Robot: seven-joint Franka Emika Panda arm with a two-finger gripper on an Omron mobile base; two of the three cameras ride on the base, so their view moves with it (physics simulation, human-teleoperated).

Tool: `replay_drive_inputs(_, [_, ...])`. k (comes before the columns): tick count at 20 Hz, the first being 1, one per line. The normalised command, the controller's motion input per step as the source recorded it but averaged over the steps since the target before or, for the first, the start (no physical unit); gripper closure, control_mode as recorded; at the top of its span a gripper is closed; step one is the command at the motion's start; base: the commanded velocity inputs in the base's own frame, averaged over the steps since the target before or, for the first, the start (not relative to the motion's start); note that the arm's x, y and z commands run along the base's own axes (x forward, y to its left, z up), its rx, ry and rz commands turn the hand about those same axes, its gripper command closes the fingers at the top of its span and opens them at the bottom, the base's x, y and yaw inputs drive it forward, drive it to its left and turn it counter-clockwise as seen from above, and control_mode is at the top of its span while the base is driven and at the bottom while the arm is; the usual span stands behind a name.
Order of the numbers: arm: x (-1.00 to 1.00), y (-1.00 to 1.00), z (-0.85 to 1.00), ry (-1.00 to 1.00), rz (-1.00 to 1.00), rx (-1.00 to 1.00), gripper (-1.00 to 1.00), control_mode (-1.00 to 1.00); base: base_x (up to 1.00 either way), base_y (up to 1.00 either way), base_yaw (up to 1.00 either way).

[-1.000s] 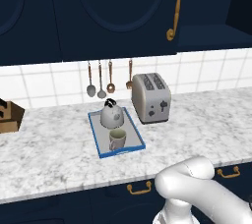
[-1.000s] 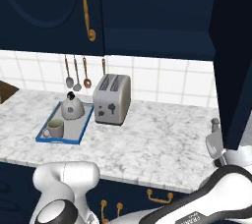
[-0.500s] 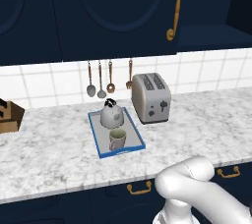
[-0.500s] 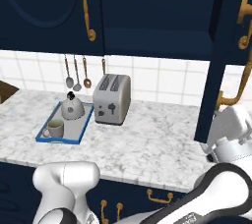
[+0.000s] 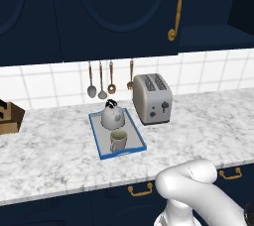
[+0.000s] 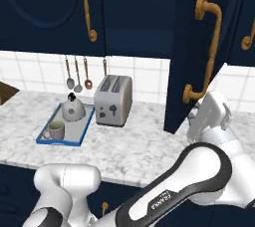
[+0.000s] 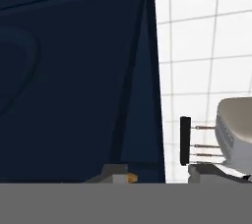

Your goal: Pick the kettle from the counter and place it on the tray. Then pick the mug from the cabinet and place it on the tray. Then close the cabinet doors.

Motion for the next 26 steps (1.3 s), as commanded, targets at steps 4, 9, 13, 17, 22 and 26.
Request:
replay_drive_inputs(4, [0.49, 0.62, 0.67, 0.34, -0.03, -0.07, -1.00, -1.00, 0.00, 0.00, 0.00])
replay_drive_inputs(9, [0.57, 0.68, 0.57, 0.38, -0.05, -0.08, -1.00, -1.00, 0.00, 0.00, 0.00])
replay_drive_inputs(13, [0.63, 0.69, 0.56, 0.37, -0.06, -0.08, -1.00, -1.00, 0.00, 0.00, 0.00])
replay_drive_inputs(17, [0.84, 0.67, 0.50, 0.33, -0.12, -0.06, -1.00, -1.00, 0.00, 0.00, 0.00])
replay_drive_inputs(22, [0.99, 0.56, 0.39, 0.28, -0.15, -0.03, -1.00, -1.00, 0.00, 0.00, 0.00])
replay_drive_inputs(26, [1.00, 0.37, 0.33, 0.26, -0.13, -0.01, -1.00, -1.00, 0.00, 0.00, 0.00])
